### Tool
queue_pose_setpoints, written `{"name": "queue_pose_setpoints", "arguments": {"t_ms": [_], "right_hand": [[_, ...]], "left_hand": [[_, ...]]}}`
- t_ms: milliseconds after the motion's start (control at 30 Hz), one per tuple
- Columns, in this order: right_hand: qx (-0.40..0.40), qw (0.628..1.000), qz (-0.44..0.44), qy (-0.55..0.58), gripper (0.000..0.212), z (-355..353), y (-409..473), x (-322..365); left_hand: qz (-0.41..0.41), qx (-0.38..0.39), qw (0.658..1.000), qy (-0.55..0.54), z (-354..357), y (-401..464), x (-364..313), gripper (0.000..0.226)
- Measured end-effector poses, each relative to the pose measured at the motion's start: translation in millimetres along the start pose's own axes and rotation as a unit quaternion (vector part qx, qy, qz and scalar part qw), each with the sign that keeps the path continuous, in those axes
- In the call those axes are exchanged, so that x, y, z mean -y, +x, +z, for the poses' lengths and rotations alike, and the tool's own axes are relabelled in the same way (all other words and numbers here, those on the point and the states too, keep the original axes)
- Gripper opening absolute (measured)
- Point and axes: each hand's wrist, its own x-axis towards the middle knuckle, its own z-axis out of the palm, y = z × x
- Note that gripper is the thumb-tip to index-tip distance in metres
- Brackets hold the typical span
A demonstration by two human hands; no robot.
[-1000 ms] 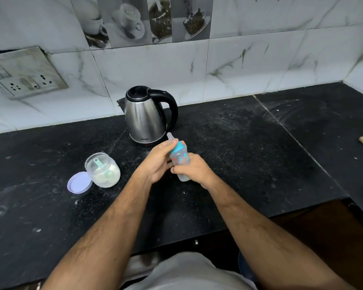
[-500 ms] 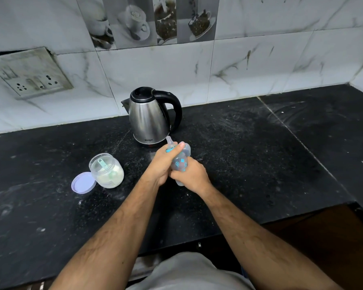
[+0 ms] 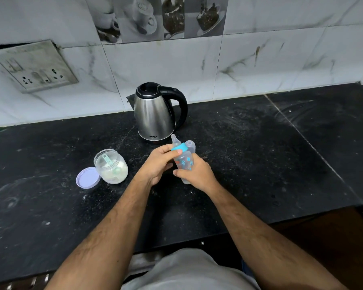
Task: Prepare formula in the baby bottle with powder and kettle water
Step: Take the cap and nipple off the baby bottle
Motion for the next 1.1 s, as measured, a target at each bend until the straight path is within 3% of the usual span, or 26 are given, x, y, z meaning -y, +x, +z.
{"name": "queue_pose_setpoints", "arguments": {"t_ms": [100,200,367,567,800,1100], "right_hand": [[0.015,1.0,-0.007,0.024,0.053,0.6,-3.0,0.1],[0.028,0.999,-0.012,0.021,0.042,2.8,-2.2,-2.1],[-0.01,1.0,-0.015,0.011,0.042,4.7,3.0,-13.3],[-0.078,0.997,0.01,0.011,0.045,-0.5,12.3,-31.4],[-0.117,0.993,0.014,0.003,0.048,-9.0,25.2,-41.2],[-0.113,0.994,0.011,0.003,0.047,-14.9,38.6,-47.6]], "left_hand": [[-0.01,-0.026,1.0,-0.003,-2.8,2.3,-0.9,0.042],[-0.007,-0.054,0.998,0.007,-2.2,4.5,-1.8,0.029],[-0.014,-0.085,0.996,0.005,0.6,8.3,-1.8,0.011],[0.017,-0.158,0.986,0.042,-11.3,20.7,10.0,0.027],[0.023,-0.204,0.92,0.333,-18.4,43.5,36.2,0.046],[-0.004,-0.197,0.892,0.407,-7.0,74.0,42.3,0.046]]}}
